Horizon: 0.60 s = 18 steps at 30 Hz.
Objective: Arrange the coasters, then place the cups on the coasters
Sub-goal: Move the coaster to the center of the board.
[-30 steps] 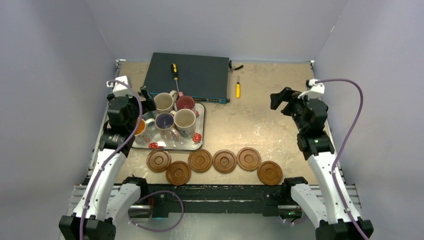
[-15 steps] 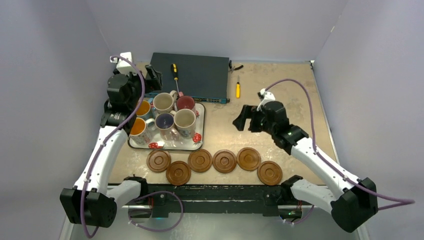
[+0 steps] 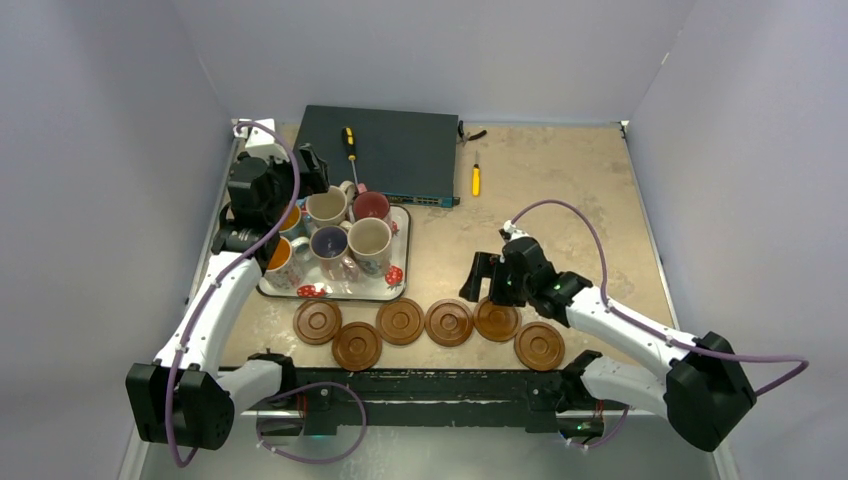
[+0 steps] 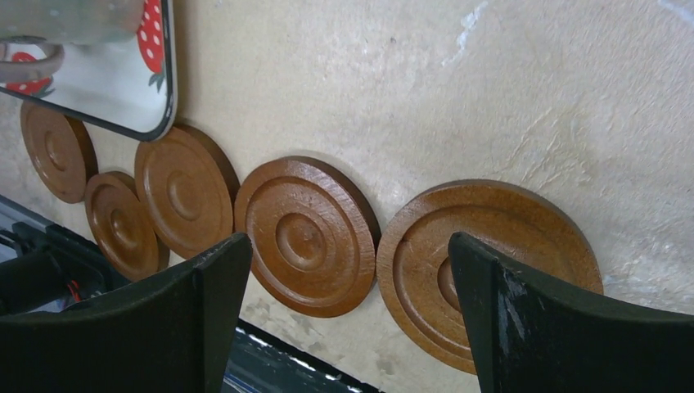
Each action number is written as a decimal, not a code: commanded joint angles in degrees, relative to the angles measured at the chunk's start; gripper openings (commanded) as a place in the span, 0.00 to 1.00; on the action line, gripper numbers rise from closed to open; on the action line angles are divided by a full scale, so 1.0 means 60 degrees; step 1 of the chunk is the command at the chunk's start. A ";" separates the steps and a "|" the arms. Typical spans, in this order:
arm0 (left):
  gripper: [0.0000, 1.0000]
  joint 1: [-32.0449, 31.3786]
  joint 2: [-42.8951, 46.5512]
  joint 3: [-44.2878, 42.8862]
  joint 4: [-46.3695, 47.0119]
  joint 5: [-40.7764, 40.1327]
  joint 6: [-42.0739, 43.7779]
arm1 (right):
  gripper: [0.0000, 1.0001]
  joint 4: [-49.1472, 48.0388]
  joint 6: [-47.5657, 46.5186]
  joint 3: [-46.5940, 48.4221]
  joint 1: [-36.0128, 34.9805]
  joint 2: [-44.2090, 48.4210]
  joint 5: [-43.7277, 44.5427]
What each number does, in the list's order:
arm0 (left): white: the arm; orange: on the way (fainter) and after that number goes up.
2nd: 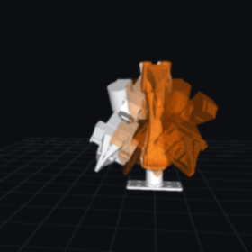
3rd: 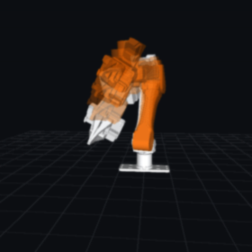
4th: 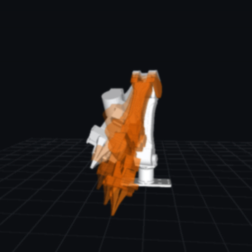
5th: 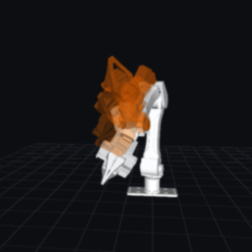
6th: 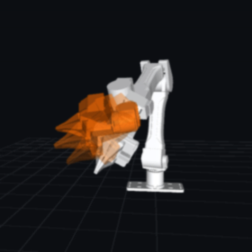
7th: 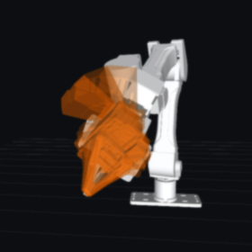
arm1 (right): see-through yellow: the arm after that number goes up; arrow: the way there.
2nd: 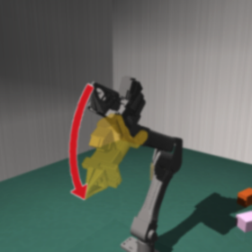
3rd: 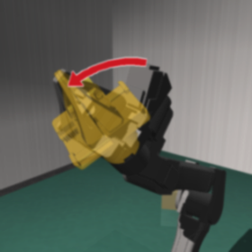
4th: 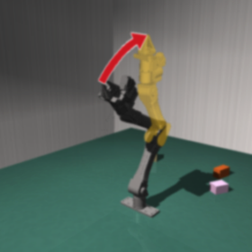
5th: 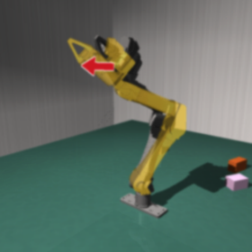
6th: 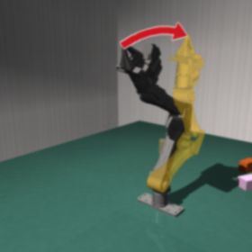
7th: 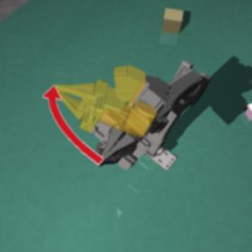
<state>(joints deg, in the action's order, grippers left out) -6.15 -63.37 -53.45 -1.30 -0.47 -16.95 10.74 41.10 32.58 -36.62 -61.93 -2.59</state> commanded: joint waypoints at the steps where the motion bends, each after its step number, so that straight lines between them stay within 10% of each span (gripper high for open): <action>1: 0.94 -0.0050 0.0060 -0.0083 0.0323 -0.0058 -0.0047 | 0.92 -0.0393 0.0546 -0.0397 -0.0127 0.0009 -0.0219; 18: 0.96 -0.0046 -0.0037 -0.0044 0.0260 -0.0190 -0.0249 | 0.91 0.0037 0.1236 -0.0953 -0.0341 -0.0213 0.0296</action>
<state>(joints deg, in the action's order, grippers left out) -6.15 -63.40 -53.45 -1.37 -0.89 -17.39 10.20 46.57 28.08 -38.26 -62.78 -2.46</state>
